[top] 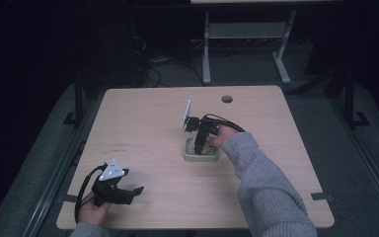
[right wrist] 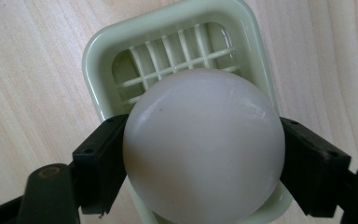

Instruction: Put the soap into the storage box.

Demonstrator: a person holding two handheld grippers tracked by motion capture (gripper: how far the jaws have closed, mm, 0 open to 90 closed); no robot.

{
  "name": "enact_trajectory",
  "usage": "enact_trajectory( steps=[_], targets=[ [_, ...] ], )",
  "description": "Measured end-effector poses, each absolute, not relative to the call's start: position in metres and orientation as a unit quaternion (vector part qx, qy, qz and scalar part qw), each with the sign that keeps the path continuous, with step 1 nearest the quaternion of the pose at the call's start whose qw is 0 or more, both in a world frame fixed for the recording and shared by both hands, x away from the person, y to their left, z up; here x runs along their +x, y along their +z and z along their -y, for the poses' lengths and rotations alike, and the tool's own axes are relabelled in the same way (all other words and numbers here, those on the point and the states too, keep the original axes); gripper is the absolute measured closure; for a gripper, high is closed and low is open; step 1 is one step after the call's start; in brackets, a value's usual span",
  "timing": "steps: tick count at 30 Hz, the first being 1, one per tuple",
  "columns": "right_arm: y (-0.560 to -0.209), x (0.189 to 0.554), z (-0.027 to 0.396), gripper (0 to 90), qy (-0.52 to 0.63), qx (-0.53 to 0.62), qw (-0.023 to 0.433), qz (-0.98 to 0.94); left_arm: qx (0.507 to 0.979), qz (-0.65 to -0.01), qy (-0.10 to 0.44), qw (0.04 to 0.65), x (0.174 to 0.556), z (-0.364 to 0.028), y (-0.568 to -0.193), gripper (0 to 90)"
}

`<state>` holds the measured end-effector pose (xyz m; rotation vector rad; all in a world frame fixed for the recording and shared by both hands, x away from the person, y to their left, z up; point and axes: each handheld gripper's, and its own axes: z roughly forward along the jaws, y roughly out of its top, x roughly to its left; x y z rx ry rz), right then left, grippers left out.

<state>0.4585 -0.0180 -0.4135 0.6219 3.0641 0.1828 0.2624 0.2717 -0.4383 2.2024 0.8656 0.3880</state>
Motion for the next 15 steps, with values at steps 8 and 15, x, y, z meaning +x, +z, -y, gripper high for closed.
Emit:
enact_trajectory(
  steps=[8,15],
  targets=[
    [-0.4129,0.4593,0.0186,21.6,0.064,0.202,-0.006,-0.977,0.856,-0.336,0.151,0.363,0.2622,-0.2717,-0.4379,15.3],
    [-0.4081,0.4585,0.0223,18.2,0.069,0.210,0.000,-0.975,0.854,-0.337,0.151,0.367,0.2619,-0.2709,-0.4379,15.3]
  ],
)
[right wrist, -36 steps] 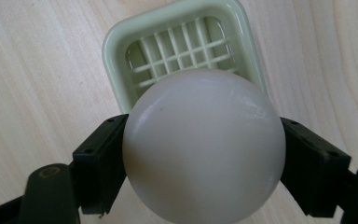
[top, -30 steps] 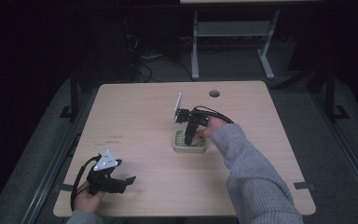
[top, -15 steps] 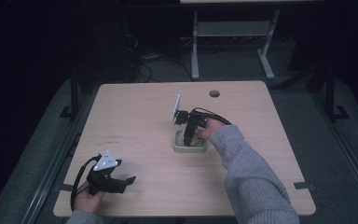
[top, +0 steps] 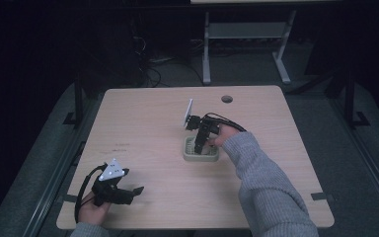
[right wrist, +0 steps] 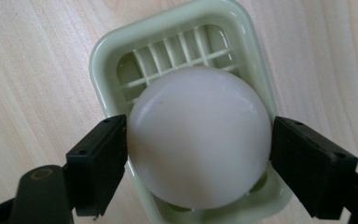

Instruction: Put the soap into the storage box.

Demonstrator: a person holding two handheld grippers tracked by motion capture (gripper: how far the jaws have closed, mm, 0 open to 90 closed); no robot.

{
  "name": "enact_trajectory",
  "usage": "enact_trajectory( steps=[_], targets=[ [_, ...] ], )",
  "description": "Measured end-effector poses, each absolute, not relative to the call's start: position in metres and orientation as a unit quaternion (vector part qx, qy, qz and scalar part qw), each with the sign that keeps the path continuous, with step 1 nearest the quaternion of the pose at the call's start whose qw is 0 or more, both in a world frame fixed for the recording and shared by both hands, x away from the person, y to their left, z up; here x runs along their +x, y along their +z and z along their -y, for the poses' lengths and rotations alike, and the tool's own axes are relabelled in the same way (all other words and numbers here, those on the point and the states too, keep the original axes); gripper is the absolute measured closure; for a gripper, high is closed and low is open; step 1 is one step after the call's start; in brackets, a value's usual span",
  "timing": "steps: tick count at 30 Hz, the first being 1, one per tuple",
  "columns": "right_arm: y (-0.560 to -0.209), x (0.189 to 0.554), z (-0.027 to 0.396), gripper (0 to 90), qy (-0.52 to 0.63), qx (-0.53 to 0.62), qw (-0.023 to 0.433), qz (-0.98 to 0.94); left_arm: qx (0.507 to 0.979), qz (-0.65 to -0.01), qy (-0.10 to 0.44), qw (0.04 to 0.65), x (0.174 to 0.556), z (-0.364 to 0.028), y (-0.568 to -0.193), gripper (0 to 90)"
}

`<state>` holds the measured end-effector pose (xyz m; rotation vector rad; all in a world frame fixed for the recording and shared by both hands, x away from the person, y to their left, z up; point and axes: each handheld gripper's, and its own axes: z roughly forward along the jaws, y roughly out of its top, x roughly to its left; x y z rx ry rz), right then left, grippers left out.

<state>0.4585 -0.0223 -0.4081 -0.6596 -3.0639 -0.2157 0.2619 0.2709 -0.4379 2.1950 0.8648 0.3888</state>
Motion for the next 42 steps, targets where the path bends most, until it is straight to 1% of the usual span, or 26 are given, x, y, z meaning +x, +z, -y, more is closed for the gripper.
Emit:
enact_trajectory(
  steps=[24,42],
  targets=[
    [-0.377,0.443,0.054,18.0,-0.106,-0.235,-0.014,0.966,0.856,-0.333,0.155,0.364,0.261,-0.270,-0.438,15.3],
    [-0.368,0.428,0.081,18.1,-0.118,-0.250,-0.017,0.961,0.857,-0.332,0.154,0.363,0.261,-0.269,-0.438,15.3]
  ],
)
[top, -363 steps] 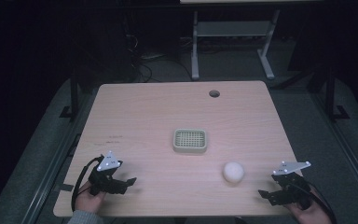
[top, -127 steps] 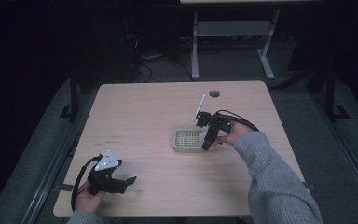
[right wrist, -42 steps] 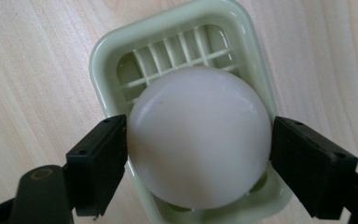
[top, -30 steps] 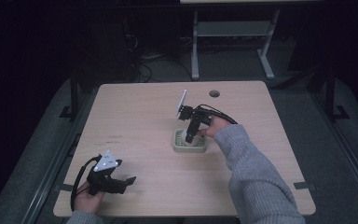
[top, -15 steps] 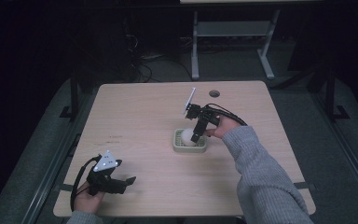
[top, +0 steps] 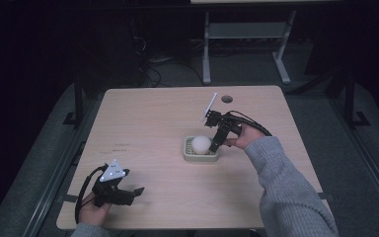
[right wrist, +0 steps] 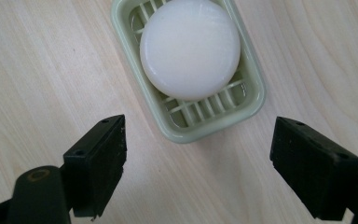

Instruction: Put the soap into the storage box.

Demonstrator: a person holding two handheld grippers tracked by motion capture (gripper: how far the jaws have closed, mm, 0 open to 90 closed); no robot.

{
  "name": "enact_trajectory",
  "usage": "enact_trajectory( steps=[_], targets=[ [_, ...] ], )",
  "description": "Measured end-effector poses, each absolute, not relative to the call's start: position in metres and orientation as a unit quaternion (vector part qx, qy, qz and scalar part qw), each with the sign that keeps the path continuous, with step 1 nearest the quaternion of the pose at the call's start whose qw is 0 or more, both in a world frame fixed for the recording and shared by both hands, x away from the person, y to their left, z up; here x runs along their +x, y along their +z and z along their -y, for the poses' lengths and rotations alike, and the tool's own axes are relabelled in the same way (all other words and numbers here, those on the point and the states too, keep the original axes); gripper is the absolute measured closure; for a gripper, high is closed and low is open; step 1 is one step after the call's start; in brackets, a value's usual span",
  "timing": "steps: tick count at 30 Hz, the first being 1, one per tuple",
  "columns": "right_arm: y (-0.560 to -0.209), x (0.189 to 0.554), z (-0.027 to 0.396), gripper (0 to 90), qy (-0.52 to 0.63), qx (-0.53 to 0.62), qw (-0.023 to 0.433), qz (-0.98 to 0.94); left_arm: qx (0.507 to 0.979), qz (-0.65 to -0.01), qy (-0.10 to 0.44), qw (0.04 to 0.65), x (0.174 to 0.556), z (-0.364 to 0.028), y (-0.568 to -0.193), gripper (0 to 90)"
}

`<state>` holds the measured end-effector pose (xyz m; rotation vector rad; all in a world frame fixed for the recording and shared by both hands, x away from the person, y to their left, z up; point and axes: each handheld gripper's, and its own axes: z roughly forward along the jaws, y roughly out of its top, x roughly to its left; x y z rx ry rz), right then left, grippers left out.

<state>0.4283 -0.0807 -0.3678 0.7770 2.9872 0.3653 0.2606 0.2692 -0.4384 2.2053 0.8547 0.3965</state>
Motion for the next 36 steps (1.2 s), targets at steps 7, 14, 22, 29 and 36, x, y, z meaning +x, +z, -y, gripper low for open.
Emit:
enact_trajectory(
  steps=[7,14,22,29,36],
  targets=[
    [-0.367,0.426,0.088,18.2,0.116,0.254,0.016,-0.960,0.858,-0.331,0.154,0.362,0.261,-0.270,-0.438,15.3],
    [-0.367,0.422,0.097,18.6,0.116,0.259,0.017,-0.959,0.856,-0.333,0.154,0.365,0.260,-0.269,-0.439,15.2],
    [-0.368,0.416,0.108,18.9,0.119,0.269,0.017,-0.956,0.856,-0.334,0.154,0.363,0.260,-0.268,-0.439,15.3],
    [-0.369,0.412,0.116,19.4,0.119,0.274,0.015,-0.954,0.856,-0.334,0.154,0.364,0.260,-0.269,-0.439,15.3],
    [-0.370,0.409,0.123,19.5,0.121,0.280,0.014,-0.952,0.856,-0.334,0.155,0.363,0.260,-0.269,-0.438,15.3]
  ],
)
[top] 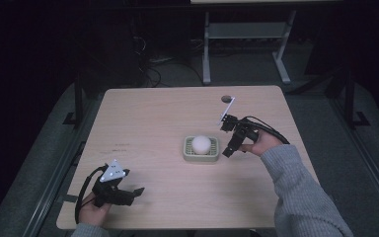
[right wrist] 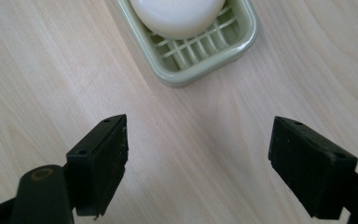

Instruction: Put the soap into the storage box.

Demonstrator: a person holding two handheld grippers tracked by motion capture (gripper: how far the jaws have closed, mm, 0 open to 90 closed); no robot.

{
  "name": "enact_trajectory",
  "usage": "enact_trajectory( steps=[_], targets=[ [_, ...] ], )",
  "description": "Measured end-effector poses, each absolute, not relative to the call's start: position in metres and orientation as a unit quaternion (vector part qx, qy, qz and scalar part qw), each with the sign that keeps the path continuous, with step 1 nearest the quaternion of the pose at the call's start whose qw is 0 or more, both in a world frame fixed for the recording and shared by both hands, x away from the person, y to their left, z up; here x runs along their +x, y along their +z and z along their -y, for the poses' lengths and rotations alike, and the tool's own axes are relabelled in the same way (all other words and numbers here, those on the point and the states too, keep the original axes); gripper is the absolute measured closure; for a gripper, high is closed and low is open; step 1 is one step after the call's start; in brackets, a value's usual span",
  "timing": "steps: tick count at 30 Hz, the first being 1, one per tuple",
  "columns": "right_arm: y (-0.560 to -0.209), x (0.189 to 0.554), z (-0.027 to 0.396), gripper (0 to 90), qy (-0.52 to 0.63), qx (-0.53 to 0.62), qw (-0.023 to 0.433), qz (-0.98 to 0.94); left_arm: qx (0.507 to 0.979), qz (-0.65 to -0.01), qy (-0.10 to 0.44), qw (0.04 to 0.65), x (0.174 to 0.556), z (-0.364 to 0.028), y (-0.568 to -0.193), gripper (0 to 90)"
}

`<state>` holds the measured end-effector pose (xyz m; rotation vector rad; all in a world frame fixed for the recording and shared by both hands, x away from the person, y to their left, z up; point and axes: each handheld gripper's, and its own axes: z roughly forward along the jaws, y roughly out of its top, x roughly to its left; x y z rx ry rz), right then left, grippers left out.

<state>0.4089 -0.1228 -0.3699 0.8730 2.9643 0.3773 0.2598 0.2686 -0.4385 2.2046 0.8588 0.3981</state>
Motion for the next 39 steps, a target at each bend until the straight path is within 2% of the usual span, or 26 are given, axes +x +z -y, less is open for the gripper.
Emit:
enact_trajectory(
  steps=[39],
  targets=[
    [-0.379,0.385,0.168,19.8,0.139,0.314,0.010,-0.939,0.858,-0.332,0.156,0.360,0.259,-0.268,-0.438,15.3]
  ],
)
